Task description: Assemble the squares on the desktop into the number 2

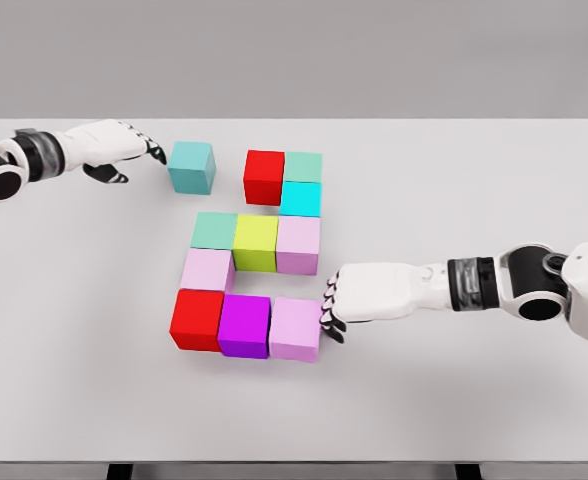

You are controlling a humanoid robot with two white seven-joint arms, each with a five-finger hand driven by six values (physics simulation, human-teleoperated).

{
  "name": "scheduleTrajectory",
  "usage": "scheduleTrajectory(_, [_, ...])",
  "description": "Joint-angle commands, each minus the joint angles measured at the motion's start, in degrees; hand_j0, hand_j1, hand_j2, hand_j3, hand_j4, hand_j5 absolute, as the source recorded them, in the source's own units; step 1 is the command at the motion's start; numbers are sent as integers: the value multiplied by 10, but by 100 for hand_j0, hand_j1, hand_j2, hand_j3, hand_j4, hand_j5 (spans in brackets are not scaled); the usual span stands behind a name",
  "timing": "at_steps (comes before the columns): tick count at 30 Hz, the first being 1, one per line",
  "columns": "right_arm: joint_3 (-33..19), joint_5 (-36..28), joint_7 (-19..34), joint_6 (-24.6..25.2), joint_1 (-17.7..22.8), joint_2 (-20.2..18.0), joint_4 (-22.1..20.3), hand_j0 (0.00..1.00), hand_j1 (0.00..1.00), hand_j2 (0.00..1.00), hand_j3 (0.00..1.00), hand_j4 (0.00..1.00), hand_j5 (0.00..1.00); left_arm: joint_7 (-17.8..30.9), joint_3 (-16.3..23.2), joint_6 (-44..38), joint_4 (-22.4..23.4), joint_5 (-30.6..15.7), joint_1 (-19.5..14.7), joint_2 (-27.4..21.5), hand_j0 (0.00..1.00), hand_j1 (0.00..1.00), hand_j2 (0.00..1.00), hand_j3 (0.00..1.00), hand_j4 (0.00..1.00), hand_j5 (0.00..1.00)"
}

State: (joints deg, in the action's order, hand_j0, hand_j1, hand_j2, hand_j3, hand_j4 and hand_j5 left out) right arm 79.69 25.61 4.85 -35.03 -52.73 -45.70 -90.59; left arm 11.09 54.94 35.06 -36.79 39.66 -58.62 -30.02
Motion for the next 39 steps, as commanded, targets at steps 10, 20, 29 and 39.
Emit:
scheduleTrajectory(10, [-1,-14,1,0,0,7,0,28,28,28,28,28,28,12,-2,-1,-7,-6,2,8,75,75,75,75,75,75])
scheduleTrajectory(20, [-19,-14,0,0,0,-43,1,51,51,51,51,51,51,12,-6,-1,-28,-6,8,15,75,75,75,75,75,75])
scheduleTrajectory(29, [-367,-93,1,0,125,-150,3,100,100,100,100,100,100,14,-6,-1,-29,-6,9,17,75,75,75,75,75,75])
scheduleTrajectory(39, [-655,-81,19,0,333,-40,16,100,100,100,100,100,100,22,-8,-1,-29,-6,10,27,75,75,75,75,75,75])
